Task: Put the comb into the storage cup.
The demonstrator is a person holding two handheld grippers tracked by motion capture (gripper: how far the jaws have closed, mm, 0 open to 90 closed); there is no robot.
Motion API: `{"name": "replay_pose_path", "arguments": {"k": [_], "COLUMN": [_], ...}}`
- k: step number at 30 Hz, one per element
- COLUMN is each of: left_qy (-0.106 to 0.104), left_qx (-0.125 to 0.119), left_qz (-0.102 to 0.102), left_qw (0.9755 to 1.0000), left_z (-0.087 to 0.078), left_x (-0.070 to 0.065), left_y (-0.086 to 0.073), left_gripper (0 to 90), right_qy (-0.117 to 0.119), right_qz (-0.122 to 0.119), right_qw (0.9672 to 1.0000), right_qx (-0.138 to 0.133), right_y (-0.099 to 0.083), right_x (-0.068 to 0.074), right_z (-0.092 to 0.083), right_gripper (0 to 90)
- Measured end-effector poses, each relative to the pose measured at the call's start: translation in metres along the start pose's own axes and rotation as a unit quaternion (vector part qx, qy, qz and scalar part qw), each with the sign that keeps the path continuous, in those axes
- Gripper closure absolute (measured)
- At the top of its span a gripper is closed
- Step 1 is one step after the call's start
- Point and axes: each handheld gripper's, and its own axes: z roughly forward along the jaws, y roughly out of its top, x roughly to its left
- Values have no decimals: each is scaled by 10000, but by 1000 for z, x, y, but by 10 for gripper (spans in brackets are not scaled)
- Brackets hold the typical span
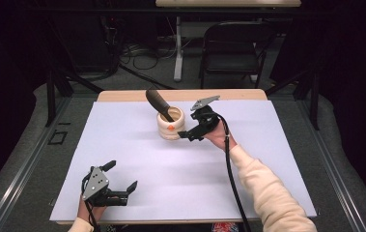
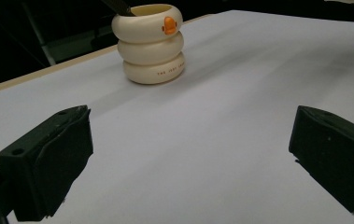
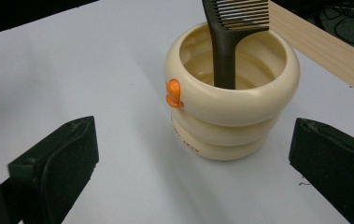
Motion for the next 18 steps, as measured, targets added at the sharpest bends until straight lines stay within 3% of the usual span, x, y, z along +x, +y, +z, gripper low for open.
{"name": "replay_pose_path", "arguments": {"k": [11,18], "left_qy": [-5,-6], "left_qx": [-13,-15], "left_qz": [10,-5], "left_qw": [10000,10000], "left_z": [0,0], "left_x": [1,1], "left_y": [0,0], "left_gripper": [0,0], "right_qy": [12,-14], "right_qz": [45,110], "right_qw": [9999,9999], "right_qx": [-147,-95], "right_y": [-14,-29], "right_x": [6,6], "right_z": [-20,-29], "right_gripper": [0,0]}}
